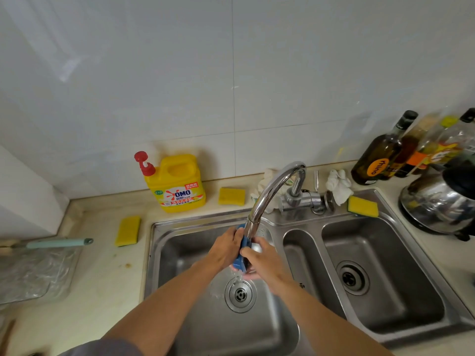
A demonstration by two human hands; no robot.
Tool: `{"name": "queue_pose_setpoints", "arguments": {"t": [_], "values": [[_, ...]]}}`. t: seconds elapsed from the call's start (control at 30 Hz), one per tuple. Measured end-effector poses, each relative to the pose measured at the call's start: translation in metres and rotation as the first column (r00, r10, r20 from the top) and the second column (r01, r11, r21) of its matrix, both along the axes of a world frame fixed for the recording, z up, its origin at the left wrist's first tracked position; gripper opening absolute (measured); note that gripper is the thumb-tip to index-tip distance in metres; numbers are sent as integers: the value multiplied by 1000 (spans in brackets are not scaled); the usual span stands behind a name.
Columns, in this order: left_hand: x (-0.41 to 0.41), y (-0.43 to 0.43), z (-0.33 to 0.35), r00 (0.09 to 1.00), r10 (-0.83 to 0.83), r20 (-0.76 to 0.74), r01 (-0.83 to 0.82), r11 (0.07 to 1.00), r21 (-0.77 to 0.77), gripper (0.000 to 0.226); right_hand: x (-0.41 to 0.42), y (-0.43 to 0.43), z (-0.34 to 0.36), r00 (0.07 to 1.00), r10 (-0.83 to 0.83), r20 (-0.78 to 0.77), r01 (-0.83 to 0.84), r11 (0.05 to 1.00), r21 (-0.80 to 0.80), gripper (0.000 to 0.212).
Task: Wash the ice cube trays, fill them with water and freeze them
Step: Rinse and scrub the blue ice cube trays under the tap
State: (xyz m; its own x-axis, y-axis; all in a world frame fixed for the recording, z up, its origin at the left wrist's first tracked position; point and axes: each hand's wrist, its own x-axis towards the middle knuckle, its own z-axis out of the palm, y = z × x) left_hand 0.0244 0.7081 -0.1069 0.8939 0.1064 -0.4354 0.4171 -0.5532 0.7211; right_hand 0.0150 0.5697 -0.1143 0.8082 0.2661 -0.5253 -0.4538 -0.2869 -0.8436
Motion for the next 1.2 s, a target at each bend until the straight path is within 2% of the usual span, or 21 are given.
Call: {"name": "queue_pose_setpoints", "arguments": {"t": [0.2, 0.27, 0.33, 0.4, 0.43, 0.53, 0.63, 0.77, 0.93, 1.03, 1.2], "values": [[2, 5, -3, 999, -40, -12, 41, 998, 48, 44, 2, 5, 1, 999, 20, -35, -19, 1000, 14, 46], [2, 24, -5, 998, -17, -63, 24, 994, 105, 41, 3, -7, 3, 999, 36, 8, -35, 997, -68, 53], [0, 63, -5, 982, 139, -127, -130, 989, 74, 37, 10, -38, 1, 1000, 17, 23, -13, 986, -166, 61], [3, 94, -1, 936, 294, -193, -305, 952, -26, 36, 20, -72, -4, 998, -25, -51, 15, 981, -191, 64], [5, 96, 3, 928, 309, -210, -328, 942, -65, 37, 22, -83, -5, 995, -16, -100, -3, 981, -192, 65], [8, 55, 13, 954, 181, -239, -225, 959, -171, 43, 16, -84, -3, 990, 80, -113, -100, 978, -184, 72], [4, 16, 10, 980, 78, -184, -109, 981, -163, 50, 10, -84, -1, 988, 141, -62, -152, 964, -219, 80], [-3, -5, 2, 970, 162, -179, -198, 958, -210, 52, 0, -111, 0, 993, 108, -50, -118, 940, -319, 90], [-5, -18, -12, 940, 261, -221, -324, 887, -329, 38, -14, -158, -3, 990, 131, 42, -96, 875, -475, 74], [-4, -22, -20, 907, 319, -277, -414, 796, -442, 39, -25, -189, -5, 967, 247, 68, -164, 801, -577, 67], [3, -34, -23, 845, 380, -376, -534, 631, -563, 20, -36, -232, -14, 855, 517, 33, -297, 540, -787, 51]]}}
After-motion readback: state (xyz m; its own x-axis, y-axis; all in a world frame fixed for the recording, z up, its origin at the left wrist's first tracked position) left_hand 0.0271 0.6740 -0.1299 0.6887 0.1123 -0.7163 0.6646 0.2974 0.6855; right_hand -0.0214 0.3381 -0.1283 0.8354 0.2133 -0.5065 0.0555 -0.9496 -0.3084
